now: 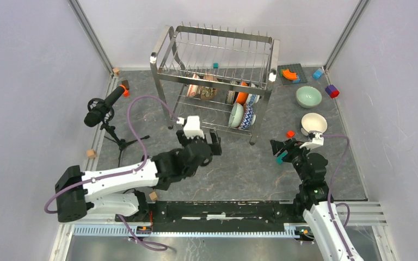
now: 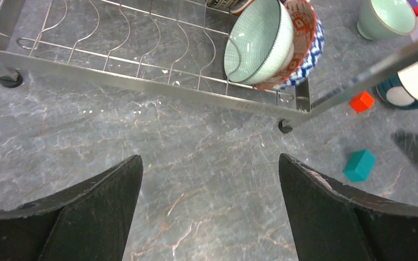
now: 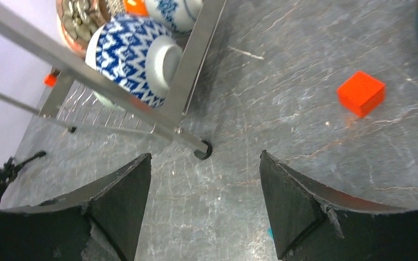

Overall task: Unload the bowls from the dish rack
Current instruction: Pick up the bowl from the dish rack.

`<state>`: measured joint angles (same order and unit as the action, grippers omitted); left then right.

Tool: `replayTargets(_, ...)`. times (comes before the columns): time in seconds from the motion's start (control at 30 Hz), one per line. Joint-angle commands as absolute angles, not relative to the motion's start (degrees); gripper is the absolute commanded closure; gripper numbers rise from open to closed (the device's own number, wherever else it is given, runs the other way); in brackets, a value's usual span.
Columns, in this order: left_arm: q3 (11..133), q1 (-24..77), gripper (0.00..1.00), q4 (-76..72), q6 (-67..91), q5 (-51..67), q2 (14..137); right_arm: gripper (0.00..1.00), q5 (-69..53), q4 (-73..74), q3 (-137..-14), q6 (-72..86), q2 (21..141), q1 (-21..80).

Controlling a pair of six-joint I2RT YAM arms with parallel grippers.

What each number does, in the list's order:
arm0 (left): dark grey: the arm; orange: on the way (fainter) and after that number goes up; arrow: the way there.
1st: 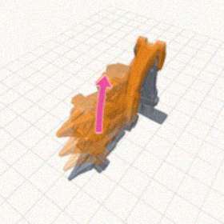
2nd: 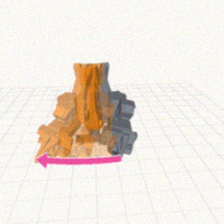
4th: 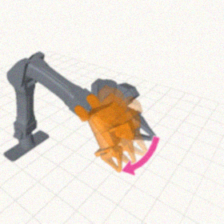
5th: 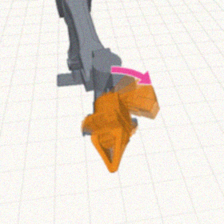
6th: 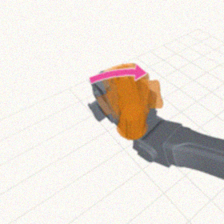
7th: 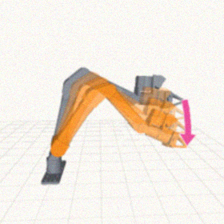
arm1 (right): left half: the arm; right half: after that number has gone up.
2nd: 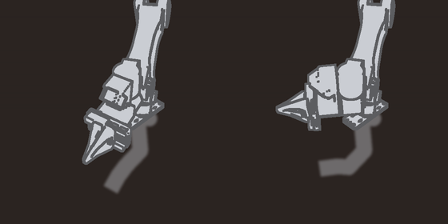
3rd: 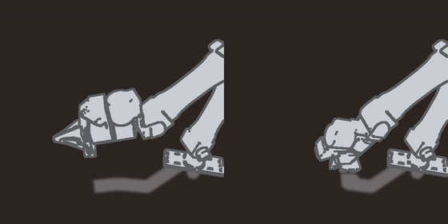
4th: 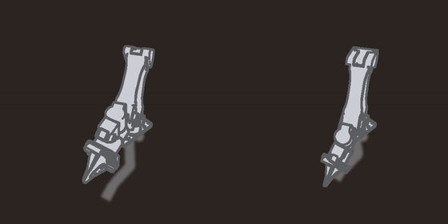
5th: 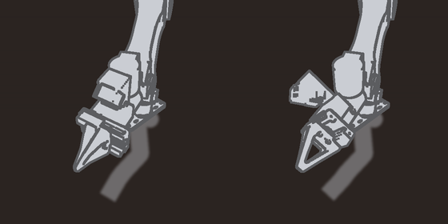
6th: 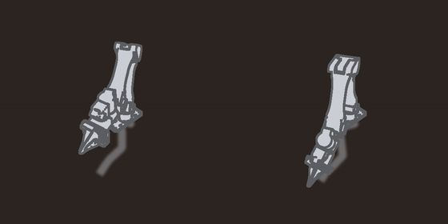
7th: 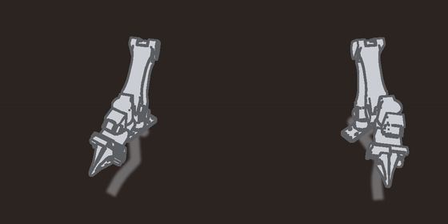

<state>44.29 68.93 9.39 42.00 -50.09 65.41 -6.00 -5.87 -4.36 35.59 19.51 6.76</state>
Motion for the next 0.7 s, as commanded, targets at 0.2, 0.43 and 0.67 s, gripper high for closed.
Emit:
replayTargets(0.2, 46.34, 52.58, 0.00, -7.53, 31.35, -22.55, 74.53, 0.23, -12.87, -10.89, -1.11, 30.42, 16.81, 10.25)
replayTargets(0.43, 51.07, 48.29, 0.05, -14.23, 27.12, -14.86, 84.09, 0.24, -12.12, -10.13, -0.70, 29.85, 14.75, 12.16)
replayTargets(0.67, 51.40, 42.39, 0.16, -25.92, 32.55, -4.22, 89.46, 0.24, -11.99, -10.00, -0.26, 30.23, 13.99, 13.65)
